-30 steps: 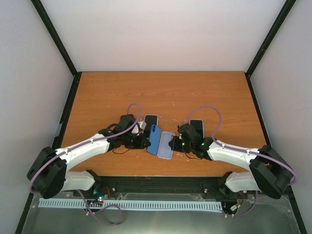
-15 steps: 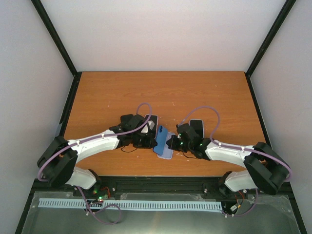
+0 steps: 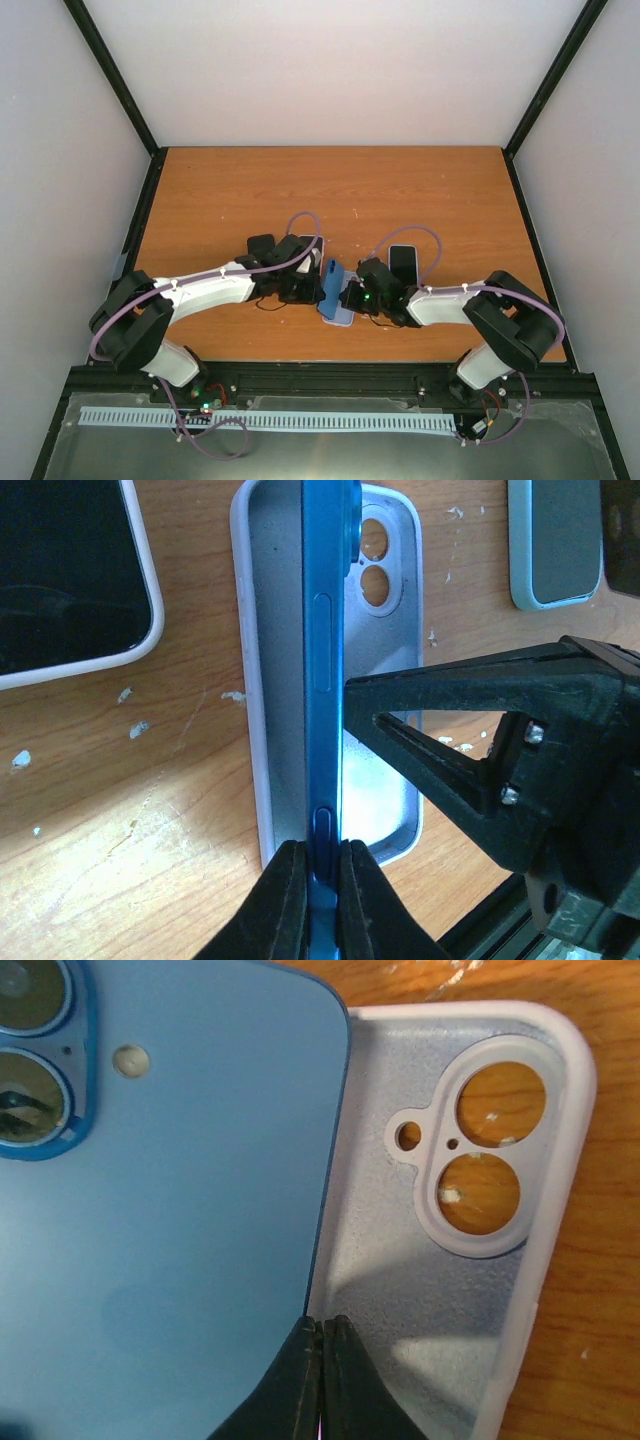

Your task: Put the phone into the phone case

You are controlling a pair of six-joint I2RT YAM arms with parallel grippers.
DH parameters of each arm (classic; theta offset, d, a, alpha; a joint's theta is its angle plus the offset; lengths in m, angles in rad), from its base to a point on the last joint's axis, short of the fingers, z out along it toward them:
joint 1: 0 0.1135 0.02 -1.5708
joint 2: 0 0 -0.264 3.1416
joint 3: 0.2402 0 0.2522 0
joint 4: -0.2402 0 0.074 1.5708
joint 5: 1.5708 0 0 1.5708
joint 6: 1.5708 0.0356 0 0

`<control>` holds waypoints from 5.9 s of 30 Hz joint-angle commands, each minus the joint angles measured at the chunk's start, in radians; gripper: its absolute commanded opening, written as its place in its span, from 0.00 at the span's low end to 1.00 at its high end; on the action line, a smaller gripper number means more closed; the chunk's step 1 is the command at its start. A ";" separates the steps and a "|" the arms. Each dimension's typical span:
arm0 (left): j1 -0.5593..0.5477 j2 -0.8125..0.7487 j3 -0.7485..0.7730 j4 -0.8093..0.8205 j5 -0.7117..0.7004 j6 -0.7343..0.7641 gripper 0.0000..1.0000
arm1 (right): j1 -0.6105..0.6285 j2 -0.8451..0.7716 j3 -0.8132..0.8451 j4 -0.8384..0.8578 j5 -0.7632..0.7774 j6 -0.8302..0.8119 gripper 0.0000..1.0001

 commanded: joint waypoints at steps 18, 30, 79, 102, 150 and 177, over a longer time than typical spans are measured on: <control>-0.026 0.010 -0.001 0.247 0.185 -0.036 0.34 | 0.000 -0.047 -0.091 0.030 0.075 0.035 0.03; 0.036 0.004 -0.033 0.181 0.025 -0.049 0.42 | -0.001 -0.117 -0.050 -0.178 0.153 -0.012 0.04; 0.074 0.094 -0.134 0.384 0.141 -0.007 0.38 | -0.017 -0.160 0.036 -0.333 0.120 -0.075 0.04; 0.034 0.178 -0.153 0.457 0.231 -0.012 0.34 | 0.020 -0.019 0.121 -0.358 0.099 -0.058 0.03; 0.108 0.107 -0.273 0.559 0.255 -0.106 0.35 | 0.020 -0.195 -0.086 -0.062 0.073 -0.064 0.59; 0.107 0.119 -0.301 0.657 0.323 -0.131 0.33 | -0.039 -0.158 -0.216 0.535 -0.315 0.212 0.71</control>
